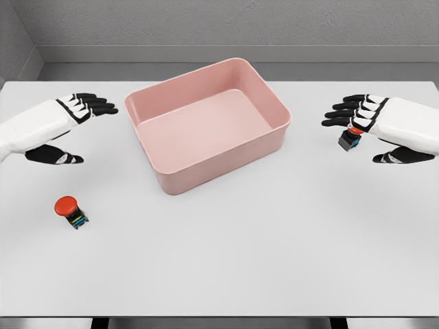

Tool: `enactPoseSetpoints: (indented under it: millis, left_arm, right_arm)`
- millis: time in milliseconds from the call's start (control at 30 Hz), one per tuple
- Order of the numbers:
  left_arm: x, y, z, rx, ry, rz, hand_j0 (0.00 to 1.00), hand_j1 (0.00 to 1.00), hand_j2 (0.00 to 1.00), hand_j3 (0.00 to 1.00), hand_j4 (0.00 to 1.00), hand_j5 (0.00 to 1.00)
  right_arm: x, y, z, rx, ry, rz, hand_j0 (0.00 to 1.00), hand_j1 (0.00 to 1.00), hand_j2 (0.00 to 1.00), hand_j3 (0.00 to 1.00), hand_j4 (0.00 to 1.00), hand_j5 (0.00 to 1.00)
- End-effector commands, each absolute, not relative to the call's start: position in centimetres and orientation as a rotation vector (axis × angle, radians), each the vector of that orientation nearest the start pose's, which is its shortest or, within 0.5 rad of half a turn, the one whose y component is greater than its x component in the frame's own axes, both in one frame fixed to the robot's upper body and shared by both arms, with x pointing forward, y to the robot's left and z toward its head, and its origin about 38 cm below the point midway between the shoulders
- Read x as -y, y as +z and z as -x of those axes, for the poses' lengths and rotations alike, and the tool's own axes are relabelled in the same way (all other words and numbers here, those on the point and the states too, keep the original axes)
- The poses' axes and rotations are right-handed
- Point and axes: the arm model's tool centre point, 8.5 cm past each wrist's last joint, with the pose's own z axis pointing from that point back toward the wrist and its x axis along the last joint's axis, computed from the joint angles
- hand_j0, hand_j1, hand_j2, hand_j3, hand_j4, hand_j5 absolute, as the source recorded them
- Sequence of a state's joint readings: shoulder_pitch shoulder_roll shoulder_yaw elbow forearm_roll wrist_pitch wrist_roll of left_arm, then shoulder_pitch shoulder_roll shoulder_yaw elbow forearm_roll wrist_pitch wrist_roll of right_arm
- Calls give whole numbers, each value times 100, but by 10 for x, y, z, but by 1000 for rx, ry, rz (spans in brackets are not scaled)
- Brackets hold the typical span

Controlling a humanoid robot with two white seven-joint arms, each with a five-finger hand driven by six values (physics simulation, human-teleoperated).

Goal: Put the industrial switch in the basket with both arms

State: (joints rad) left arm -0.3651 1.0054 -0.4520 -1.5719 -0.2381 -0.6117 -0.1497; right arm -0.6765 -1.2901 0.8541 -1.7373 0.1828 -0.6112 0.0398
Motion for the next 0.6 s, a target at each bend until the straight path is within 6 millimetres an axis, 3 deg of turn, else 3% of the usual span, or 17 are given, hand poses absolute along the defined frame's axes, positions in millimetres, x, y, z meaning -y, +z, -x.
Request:
enactPoseSetpoints:
  millis: [0,133,167,300,333,433,567]
  left_arm:
    - [-359,234,-386,1732,-1727,-462,100,100,100,100,100,100]
    - [-365,233,-383,1696,-1748,-461,100,100,100,100,100,100]
    - [-368,232,-381,1681,-1753,-463,100,100,100,100,100,100]
    - [-376,218,-374,1605,-1802,-470,100,100,100,100,100,100]
    - [-380,218,-372,1586,-1812,-476,100,100,100,100,100,100]
    - [-381,218,-372,1574,-1827,-485,100,100,100,100,100,100]
    - [-386,209,-367,1528,-1850,-475,100,100,100,100,100,100]
  right_arm:
    - [349,287,-360,-2345,-2715,-617,100,100,100,100,100,100]
    - [354,284,-363,-2327,-2737,-646,100,100,100,100,100,100]
    - [364,284,-369,-2331,-2752,-696,100,100,100,100,100,100]
    - [372,265,-390,-2419,-2752,-738,100,100,100,100,100,100]
    - [370,260,-396,-2443,-2745,-734,100,100,100,100,100,100]
    - [333,241,-408,-2387,-2817,-552,100,100,100,100,100,100]
    - [357,229,-421,-2407,-2885,-646,100,100,100,100,100,100]
